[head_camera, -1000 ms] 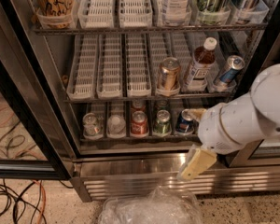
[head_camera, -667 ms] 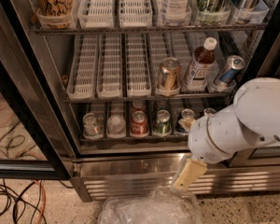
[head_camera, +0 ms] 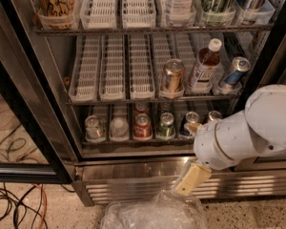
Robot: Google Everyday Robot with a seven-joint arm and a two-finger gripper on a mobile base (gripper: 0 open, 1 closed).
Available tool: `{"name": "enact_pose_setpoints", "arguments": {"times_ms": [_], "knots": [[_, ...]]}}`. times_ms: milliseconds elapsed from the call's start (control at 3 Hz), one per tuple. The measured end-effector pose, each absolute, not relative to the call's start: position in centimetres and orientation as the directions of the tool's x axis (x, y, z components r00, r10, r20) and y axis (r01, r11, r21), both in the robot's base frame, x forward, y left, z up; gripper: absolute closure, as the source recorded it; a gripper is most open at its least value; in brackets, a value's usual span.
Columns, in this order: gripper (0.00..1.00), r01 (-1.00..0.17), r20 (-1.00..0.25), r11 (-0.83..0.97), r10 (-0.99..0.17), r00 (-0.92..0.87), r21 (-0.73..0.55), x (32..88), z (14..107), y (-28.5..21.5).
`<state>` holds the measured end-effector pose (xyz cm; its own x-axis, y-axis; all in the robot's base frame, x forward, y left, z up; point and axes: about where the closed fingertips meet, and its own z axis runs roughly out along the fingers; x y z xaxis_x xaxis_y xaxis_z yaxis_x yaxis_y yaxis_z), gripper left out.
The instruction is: Pick water bottle from bottom shelf of fridge
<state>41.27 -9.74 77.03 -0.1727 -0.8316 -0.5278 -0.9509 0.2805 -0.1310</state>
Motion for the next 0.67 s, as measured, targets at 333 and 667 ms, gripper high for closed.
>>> {"name": "enact_pose_setpoints", "arguments": {"times_ms": [333,667], "knots": [[0.0,-0.906,-0.627,0.421,-0.719,-0.299,-0.051,40.3,75.9,-7.6],[0.0,-0.845,-0.72,0.533,-0.569,-0.397,0.044,40.5,74.4,-3.5]]}}
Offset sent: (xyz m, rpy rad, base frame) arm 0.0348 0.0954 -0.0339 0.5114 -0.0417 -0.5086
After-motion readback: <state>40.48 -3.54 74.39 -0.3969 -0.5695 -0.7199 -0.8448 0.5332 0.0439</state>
